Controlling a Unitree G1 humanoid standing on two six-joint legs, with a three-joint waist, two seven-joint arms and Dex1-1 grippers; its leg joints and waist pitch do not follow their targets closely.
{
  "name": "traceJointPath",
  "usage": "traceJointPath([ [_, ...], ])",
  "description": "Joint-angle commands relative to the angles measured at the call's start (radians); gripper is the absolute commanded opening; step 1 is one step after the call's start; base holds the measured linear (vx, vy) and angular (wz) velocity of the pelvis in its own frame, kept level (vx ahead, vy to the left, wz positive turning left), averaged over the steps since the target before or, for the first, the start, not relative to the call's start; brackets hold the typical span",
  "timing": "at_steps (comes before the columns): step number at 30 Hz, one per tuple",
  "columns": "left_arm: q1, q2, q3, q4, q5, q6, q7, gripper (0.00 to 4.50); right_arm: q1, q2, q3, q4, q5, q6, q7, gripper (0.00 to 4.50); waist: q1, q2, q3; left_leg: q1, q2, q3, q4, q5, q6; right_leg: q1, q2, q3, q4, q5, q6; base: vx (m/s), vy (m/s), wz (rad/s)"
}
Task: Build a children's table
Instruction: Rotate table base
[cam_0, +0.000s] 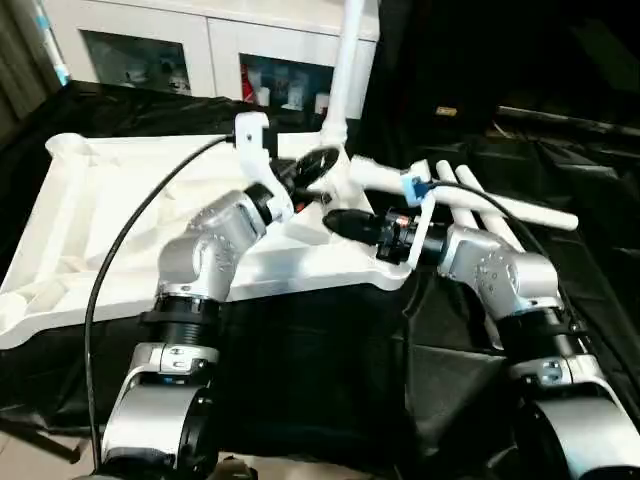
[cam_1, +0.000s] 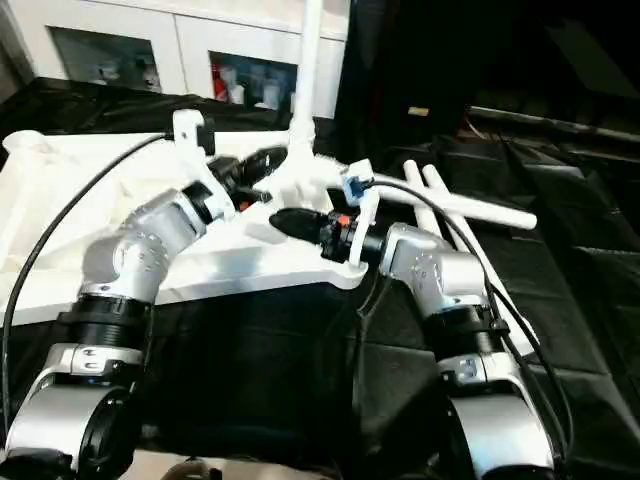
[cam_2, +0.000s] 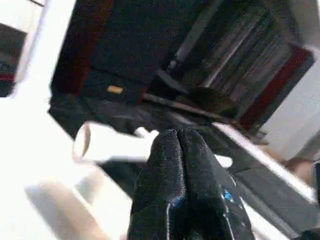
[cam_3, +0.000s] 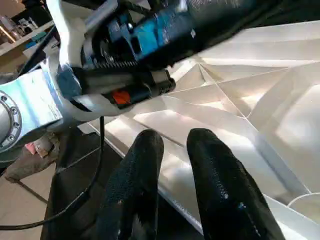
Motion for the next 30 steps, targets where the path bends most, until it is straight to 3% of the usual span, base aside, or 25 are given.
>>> traceJointPath([
  [1, 0.007, 0.013, -0.05, 0.006, 0.06, -0.044, 0.012, 0.0, 0.02, -0.009, 0.001, -0.03, -0.017, -0.014, -0.022, 1.02, 0.002, 0.006, -0.086, 0.016, 0.059, -0.019, -0.064, -0.006, 0.039, 0.07, -0.105, 0.069, -0.059, 0.024, -0.2, 0.0, 0.0, 0.0],
  [4, 0.029, 0.039, -0.093, 0.015, 0.126, -0.105, 0.022, 0.0, 0.03, -0.004, -0.001, -0.044, -0.016, -0.013, -0.024, 1.02, 0.0, 0.008, -0.085, 0.014, 0.059, -0.02, -0.065, -0.018, 0.032, 0.072, -0.106, 0.068, -0.062, 0.011, -0.194, 0.0, 0.0, 0.0],
  [5, 0.03, 0.045, -0.096, 0.027, 0.143, -0.119, 0.031, 0.21, 0.033, -0.003, 0.002, -0.055, -0.015, -0.009, -0.025, 0.98, 0.0, 0.009, -0.085, 0.015, 0.058, -0.02, -0.065, -0.021, 0.029, 0.071, -0.105, 0.068, -0.061, 0.008, -0.192, 0.0, 0.0, 0.0],
  [7, 0.031, 0.051, -0.098, 0.029, 0.143, -0.122, 0.013, 0.21, 0.037, -0.004, 0.004, -0.067, -0.006, -0.001, -0.016, 0.98, 0.0, 0.009, -0.085, 0.014, 0.058, -0.02, -0.065, -0.024, 0.025, 0.071, -0.106, 0.068, -0.061, 0.004, -0.191, 0.0, 0.0, 0.0],
  [8, 0.031, 0.051, -0.097, 0.029, 0.142, -0.122, 0.01, 0.45, 0.038, -0.004, 0.004, -0.069, -0.005, 0.0, -0.015, 1.28, -0.001, 0.009, -0.085, 0.015, 0.059, -0.02, -0.066, -0.026, 0.022, 0.07, -0.106, 0.068, -0.061, 0.005, -0.194, 0.0, 0.0, 0.0],
  [9, 0.03, 0.054, -0.093, 0.034, 0.143, -0.121, 0.013, 0.45, 0.04, -0.004, 0.007, -0.073, -0.005, 0.002, -0.018, 1.28, -0.001, 0.005, -0.086, 0.015, 0.058, -0.019, -0.065, -0.025, 0.023, 0.07, -0.105, 0.069, -0.06, 0.009, -0.196, 0.0, 0.0, 0.0],
  [16, 0.036, 0.068, -0.09, 0.065, 0.17, -0.144, 0.043, 1.08, 0.049, 0.008, 0.003, -0.061, -0.025, -0.019, -0.06, 1.85, 0.0, 0.007, -0.084, 0.014, 0.057, -0.019, -0.066, -0.031, 0.022, 0.068, -0.106, 0.068, -0.062, -0.003, -0.199, 0.0, 0.0, 0.0],
  [22, 0.041, 0.078, -0.092, 0.085, 0.197, -0.163, 0.067, 1.55, 0.016, 0.027, -0.029, 0.051, -0.129, -0.158, -0.258, 2.33, -0.002, 0.01, -0.084, 0.018, 0.057, -0.018, -0.068, -0.042, -0.014, 0.063, -0.108, 0.068, -0.064, -0.049, -0.193, 0.0, 0.0, 0.0],
  [24, 0.052, 0.09, -0.103, 0.085, 0.221, -0.182, 0.083, 1.82, 0.002, 0.042, -0.067, 0.078, -0.132, -0.203, -0.331, 2.6, -0.002, 0.011, -0.083, 0.016, 0.057, -0.018, -0.069, -0.058, -0.015, 0.064, -0.107, 0.069, -0.066, -0.059, -0.186, 0.0, 0.0, 0.0],
  [30, 0.076, 0.103, -0.089, 0.088, 0.241, -0.203, 0.127, 2.22, 0.0, 0.051, -0.085, 0.068, -0.181, -0.336, -0.434, 3.0, -0.004, 0.011, -0.084, 0.016, 0.056, -0.017, -0.069, -0.049, -0.006, 0.064, -0.105, 0.069, -0.062, -0.02, -0.183, 0.0, 0.0, 0.0],
])
